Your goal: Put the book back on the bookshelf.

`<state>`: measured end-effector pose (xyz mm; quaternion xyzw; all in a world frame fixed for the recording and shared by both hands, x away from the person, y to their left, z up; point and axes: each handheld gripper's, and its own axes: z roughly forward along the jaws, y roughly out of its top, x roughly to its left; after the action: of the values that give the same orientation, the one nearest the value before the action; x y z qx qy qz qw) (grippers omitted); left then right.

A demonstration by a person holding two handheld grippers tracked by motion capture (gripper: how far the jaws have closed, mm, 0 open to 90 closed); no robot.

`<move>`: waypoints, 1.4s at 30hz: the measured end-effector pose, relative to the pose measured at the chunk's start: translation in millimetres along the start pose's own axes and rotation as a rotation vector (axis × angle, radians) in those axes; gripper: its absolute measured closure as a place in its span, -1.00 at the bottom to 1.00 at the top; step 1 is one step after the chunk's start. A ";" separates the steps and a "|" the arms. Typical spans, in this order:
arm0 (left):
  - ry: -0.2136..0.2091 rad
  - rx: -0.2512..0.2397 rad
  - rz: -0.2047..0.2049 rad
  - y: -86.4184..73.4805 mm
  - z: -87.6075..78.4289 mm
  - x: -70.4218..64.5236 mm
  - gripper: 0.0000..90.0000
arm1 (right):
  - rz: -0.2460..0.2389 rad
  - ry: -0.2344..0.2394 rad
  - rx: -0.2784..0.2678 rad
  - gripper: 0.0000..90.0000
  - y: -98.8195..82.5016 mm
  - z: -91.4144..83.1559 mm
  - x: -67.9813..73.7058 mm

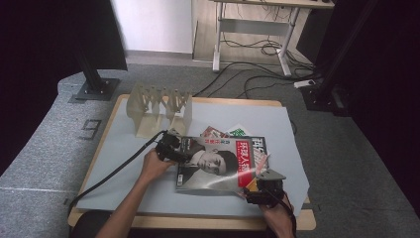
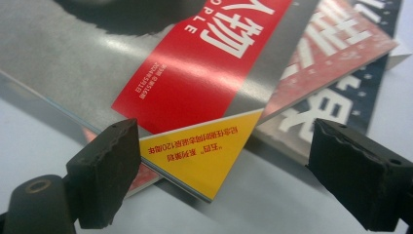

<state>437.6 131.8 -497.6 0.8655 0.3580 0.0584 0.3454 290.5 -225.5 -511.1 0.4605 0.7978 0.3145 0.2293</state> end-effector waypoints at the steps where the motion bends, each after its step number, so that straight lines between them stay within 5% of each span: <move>1: 0.003 0.004 0.005 -0.5 -0.9 -1.1 -0.59 | 0.006 -0.010 -0.004 -0.74 1.0 0.0 -3.2; 10: -0.007 0.013 0.030 -1.0 -2.9 -4.0 -0.58 | 0.051 -0.031 -0.010 -0.74 4.1 2.6 -19.4; 16: 0.012 -0.032 0.075 6.7 -3.3 -8.0 -0.61 | 0.074 -0.039 -0.013 -0.73 6.9 3.3 -27.9; 22: -0.034 -0.066 0.114 20.8 1.9 -18.7 -0.68 | 0.079 -0.029 -0.017 -0.72 7.4 1.9 -29.0; 35: 0.002 -0.035 0.228 55.5 42.0 -40.8 -0.98 | 0.092 -0.004 -0.027 -0.72 10.9 1.7 -29.2; 42: 0.020 -0.013 0.195 63.2 55.3 -35.1 -1.00 | 0.096 0.009 -0.024 -0.74 9.2 2.7 -27.9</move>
<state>467.6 45.9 -493.9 0.8934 0.2751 0.1028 0.3400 310.9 -245.8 -504.3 0.4939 0.7720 0.3370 0.2157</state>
